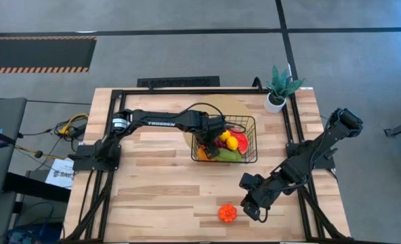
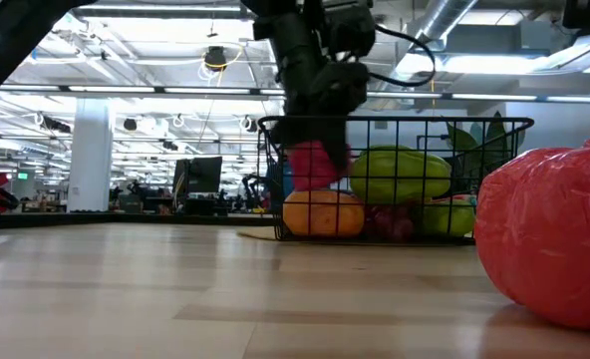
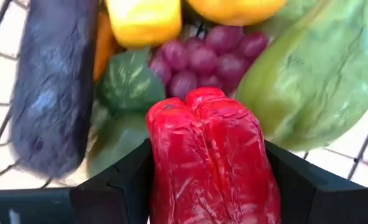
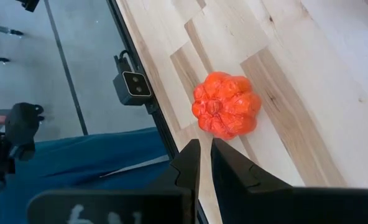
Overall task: Build produce basket
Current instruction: Put the red bell pepper into the wire basket
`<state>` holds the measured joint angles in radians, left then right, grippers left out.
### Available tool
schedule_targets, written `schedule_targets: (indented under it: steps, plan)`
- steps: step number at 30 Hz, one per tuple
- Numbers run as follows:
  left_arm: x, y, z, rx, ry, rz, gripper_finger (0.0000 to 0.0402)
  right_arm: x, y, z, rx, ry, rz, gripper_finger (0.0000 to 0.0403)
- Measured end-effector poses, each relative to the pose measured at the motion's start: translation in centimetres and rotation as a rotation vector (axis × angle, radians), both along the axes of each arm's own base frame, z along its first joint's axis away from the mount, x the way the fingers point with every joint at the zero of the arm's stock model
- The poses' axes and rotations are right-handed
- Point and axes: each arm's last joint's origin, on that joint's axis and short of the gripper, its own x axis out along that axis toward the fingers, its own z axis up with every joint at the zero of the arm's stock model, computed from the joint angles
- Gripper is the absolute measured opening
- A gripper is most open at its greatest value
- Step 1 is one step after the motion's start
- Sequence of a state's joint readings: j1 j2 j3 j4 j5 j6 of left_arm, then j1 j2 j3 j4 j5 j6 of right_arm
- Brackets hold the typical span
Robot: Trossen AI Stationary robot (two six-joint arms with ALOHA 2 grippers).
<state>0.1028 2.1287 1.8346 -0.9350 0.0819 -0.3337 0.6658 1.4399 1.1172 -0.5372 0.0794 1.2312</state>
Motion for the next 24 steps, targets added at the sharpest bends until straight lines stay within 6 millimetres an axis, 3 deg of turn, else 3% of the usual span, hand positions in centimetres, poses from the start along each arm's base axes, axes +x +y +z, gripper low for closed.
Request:
schedule_targets:
  steps: [7,12,14,19,24]
  plan:
    - [0.3,-0.2,0.0,0.001,-0.027,-0.004,0.0224,0.0,0.0,0.0,0.004,-0.004,0.001,0.0063]
    - [0.3,-0.1,0.0,0.001,-0.027,-0.003,0.0363,0.0,0.0,0.0,0.006,-0.001,0.003,0.0063]
    - [0.3,-0.1,0.0,0.001,-0.025,-0.01,0.0383,0.0,0.1,0.0,0.014,0.003,0.011,0.0063]
    - [0.3,-0.3,0.1,-0.047,-0.032,-0.03,0.0342,-0.1,0.1,0.0,0.02,0.016,0.021,0.0063]
    - [0.1,-0.8,1.3,-0.212,-0.025,-0.056,0.0318,-0.1,0.1,-0.1,0.016,0.021,0.024,0.0063]
